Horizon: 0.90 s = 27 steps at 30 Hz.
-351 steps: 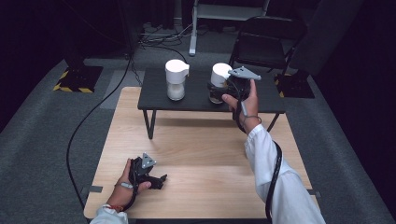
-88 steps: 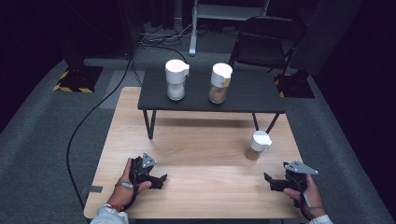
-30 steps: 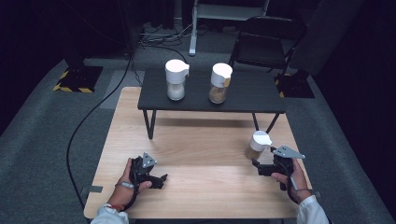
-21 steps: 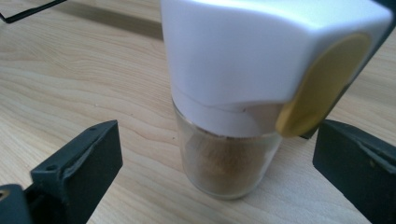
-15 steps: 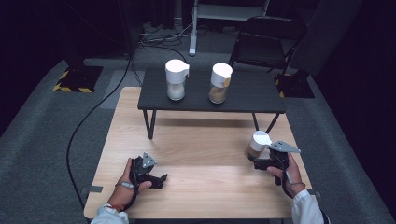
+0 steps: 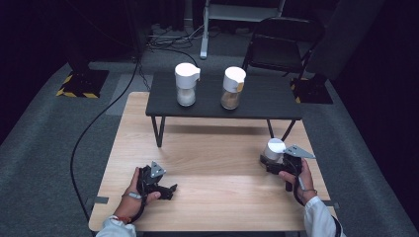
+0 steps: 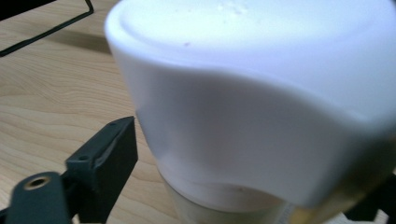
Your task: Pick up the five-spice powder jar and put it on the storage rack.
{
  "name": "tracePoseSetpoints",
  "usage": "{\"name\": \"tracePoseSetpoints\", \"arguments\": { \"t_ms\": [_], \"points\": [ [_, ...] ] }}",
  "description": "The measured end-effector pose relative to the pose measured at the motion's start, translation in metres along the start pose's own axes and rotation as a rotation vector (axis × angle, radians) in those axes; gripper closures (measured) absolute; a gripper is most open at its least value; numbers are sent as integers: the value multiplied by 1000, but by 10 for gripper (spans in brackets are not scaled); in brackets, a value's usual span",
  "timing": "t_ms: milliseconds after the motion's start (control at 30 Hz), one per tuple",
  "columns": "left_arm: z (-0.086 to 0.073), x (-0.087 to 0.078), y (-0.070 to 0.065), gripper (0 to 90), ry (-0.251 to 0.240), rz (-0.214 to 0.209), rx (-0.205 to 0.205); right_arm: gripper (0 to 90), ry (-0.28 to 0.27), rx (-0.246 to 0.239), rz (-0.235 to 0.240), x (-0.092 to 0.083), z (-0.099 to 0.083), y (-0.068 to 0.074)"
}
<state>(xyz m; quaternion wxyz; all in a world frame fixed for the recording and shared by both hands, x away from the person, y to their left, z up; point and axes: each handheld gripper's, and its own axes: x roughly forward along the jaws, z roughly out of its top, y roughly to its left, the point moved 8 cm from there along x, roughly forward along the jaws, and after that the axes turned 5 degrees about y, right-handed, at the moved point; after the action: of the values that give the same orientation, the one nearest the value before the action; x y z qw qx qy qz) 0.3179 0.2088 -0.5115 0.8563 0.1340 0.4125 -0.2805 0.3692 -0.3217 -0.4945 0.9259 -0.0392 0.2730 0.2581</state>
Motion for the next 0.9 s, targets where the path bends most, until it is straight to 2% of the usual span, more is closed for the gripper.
{"name": "tracePoseSetpoints", "arguments": {
  "t_ms": [67, 100, 133, 167, 333, 700, 900],
  "points": [
    [0, 0, 0, 0, 0, 0, 0, 168, -1, -4, 6, 0, 0, 0],
    [0, 0, 0, 1, 0, 0, 0, 216, -3, -18, -13, 1, -1, 2],
    [0, 0, 0, 1, 0, 0, 0, 216, -3, -18, -13, 1, -1, 2],
    [0, 0, 0, 1, 0, 0, 0, 288, -10, -17, -22, 1, -1, 0],
    [0, 0, 0, 0, 1, 0, 0, 293, -23, -49, -42, -1, -2, 3],
    [0, 0, 0, 1, 0, 0, -1, 295, -30, -58, -53, -3, -3, 6],
    [0, 0, 0, 1, 1, 0, 0, 295, -32, -66, -45, -8, -1, 9]
  ]
}}
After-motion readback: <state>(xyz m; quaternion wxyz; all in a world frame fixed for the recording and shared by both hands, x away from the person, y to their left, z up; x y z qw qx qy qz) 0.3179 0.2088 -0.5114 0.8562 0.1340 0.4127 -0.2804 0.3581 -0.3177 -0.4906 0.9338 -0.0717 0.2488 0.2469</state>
